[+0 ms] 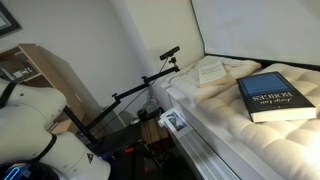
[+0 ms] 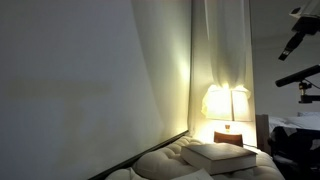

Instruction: Pick up the black book and position it on top of the white book

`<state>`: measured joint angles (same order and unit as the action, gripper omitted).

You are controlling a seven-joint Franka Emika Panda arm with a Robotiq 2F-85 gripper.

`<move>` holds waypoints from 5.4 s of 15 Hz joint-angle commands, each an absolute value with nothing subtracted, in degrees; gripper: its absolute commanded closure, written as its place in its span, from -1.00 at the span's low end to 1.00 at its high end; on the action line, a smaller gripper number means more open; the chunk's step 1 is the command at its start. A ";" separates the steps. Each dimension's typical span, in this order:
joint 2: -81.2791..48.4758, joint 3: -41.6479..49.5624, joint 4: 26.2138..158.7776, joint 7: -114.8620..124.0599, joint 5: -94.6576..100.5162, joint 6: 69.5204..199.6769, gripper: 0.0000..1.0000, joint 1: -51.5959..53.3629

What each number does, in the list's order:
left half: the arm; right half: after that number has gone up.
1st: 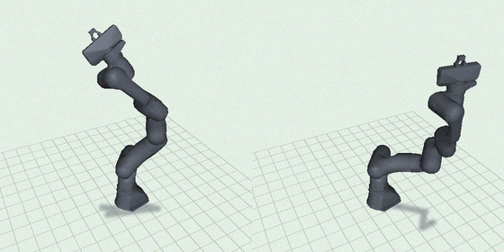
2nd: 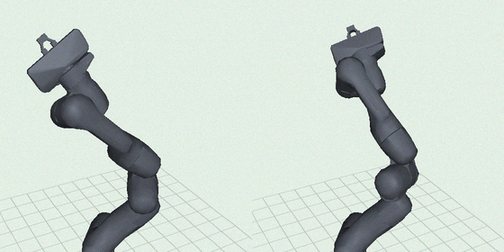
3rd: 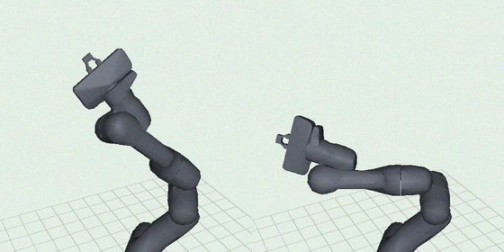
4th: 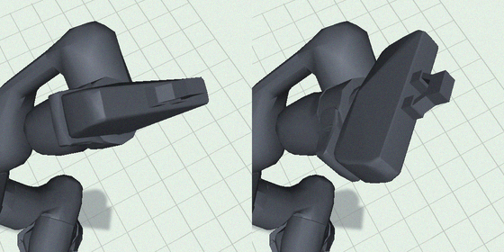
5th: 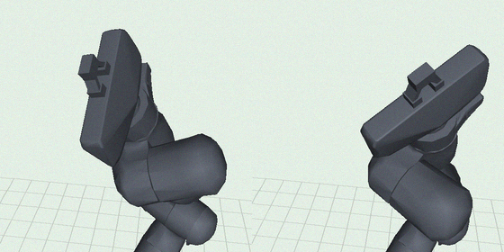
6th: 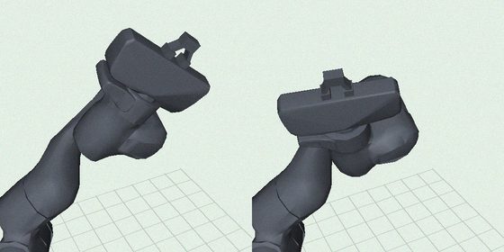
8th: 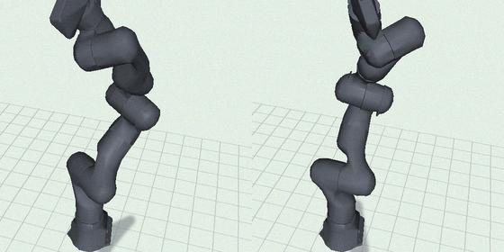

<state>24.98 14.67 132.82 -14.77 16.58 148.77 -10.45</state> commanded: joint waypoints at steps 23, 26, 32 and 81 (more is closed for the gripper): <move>10.25 13.80 116.20 -43.44 -3.92 149.20 -1.00 -1.73; 11.94 12.42 119.84 -42.63 -2.14 150.31 -1.00 -1.71; 15.37 8.28 127.40 -34.68 4.05 151.21 -1.00 -2.06; 16.24 19.13 139.78 -21.48 -13.77 159.95 -1.00 1.60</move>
<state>16.32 16.19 139.37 -18.75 -10.14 159.81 0.56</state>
